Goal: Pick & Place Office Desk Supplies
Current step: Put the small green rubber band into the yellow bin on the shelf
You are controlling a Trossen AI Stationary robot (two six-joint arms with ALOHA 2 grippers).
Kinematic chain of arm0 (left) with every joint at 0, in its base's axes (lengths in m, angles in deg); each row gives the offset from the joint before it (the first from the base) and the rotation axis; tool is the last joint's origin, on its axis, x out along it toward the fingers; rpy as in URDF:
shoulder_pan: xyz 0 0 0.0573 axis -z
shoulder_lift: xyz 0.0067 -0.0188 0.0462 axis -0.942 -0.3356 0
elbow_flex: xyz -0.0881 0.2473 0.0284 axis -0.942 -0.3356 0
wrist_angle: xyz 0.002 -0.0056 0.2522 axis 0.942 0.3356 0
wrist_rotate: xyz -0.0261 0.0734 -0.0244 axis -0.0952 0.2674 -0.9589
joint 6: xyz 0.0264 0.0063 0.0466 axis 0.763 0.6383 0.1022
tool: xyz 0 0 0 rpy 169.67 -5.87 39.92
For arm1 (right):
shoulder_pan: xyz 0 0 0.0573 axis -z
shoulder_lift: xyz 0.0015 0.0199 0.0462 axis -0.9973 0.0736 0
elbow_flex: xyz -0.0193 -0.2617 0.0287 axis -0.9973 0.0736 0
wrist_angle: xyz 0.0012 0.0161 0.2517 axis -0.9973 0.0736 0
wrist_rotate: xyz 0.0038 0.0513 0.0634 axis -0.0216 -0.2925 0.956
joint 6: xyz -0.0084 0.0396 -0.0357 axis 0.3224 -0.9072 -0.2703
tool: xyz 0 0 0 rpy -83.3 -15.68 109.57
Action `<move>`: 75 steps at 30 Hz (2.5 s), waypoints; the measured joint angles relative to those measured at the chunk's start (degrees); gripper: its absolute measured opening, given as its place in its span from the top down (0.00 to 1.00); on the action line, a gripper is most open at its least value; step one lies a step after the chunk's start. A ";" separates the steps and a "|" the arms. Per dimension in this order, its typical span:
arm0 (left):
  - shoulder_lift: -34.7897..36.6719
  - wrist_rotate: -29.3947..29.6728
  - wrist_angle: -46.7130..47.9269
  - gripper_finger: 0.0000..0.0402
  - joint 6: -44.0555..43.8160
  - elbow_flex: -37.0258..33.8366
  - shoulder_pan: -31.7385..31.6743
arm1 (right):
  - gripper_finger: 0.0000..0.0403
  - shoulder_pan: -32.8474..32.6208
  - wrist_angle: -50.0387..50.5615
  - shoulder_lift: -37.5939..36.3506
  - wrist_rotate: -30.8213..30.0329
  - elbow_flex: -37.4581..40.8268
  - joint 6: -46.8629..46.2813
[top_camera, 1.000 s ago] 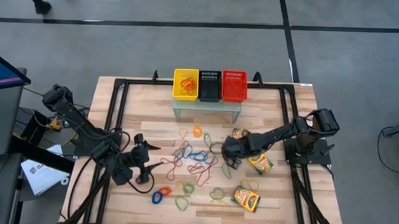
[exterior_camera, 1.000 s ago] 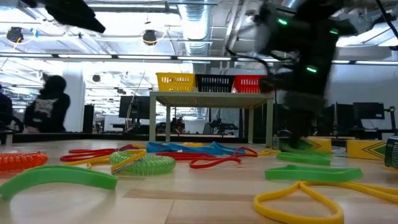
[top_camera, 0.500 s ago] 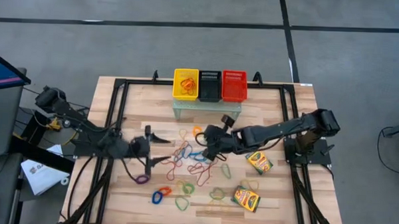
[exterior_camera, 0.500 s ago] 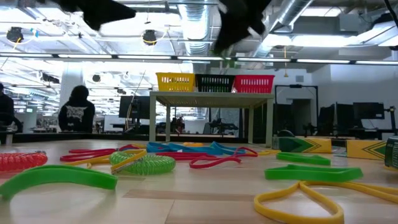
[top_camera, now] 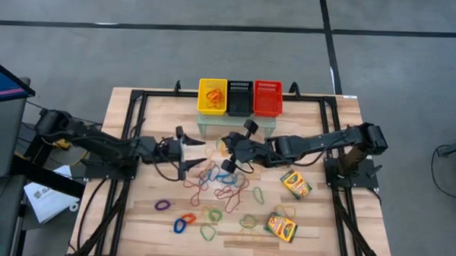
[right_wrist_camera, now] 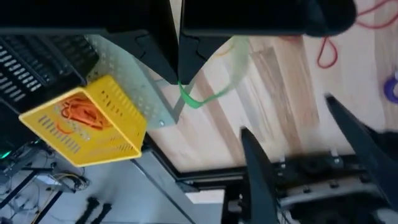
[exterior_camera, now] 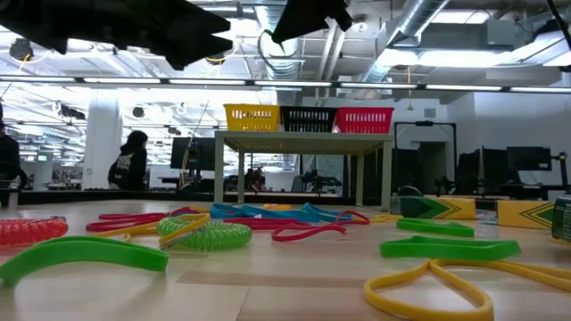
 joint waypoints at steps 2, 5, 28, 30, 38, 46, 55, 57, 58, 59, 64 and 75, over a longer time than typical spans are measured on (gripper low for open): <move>-1.65 -1.12 -1.78 0.35 0.16 0.48 -1.03 | 1.00 -0.18 -0.74 0.00 0.01 0.00 0.67; -3.76 -3.33 -5.26 0.35 0.15 1.16 -1.94 | 1.00 -0.62 -0.70 0.00 0.18 0.00 0.81; -15.05 -9.29 -6.90 0.55 -1.55 9.17 -4.64 | 1.00 -2.43 -0.19 -0.04 0.10 0.00 1.03; -15.05 -8.22 -6.80 0.63 -1.57 9.18 -4.65 | 1.00 -2.43 -0.21 -0.04 0.10 0.00 1.03; -15.03 -7.87 -6.72 0.98 -1.59 9.18 -5.76 | 1.00 -2.65 -0.25 -0.04 0.08 0.00 1.01; -13.89 -7.89 -1.41 0.99 -1.58 9.19 -5.76 | 0.89 -3.92 -0.25 -0.07 -0.44 0.00 6.63; -6.03 -6.94 5.36 1.00 1.56 9.19 -6.44 | 0.50 -4.20 -0.20 -0.26 -1.21 0.00 7.90; -3.32 -5.14 7.76 1.00 3.74 9.18 -7.67 | 0.44 -4.25 -0.18 -0.53 -2.76 -0.36 7.68; -2.39 -4.63 7.77 1.00 5.10 9.19 -8.72 | 0.42 -4.39 -0.43 -0.60 -3.30 -0.75 7.60; -1.43 -4.16 7.99 1.00 6.11 9.19 -9.90 | 0.41 -4.59 -0.41 -0.67 -4.00 -1.12 7.63; 0.52 -4.15 13.96 1.00 8.38 12.19 -18.52 | 0.42 -5.95 -0.28 -0.76 -5.53 -3.09 9.43; -10.03 -16.54 23.38 1.00 8.04 23.25 -35.44 | 0.82 -9.73 1.56 -4.58 -7.74 -5.77 16.71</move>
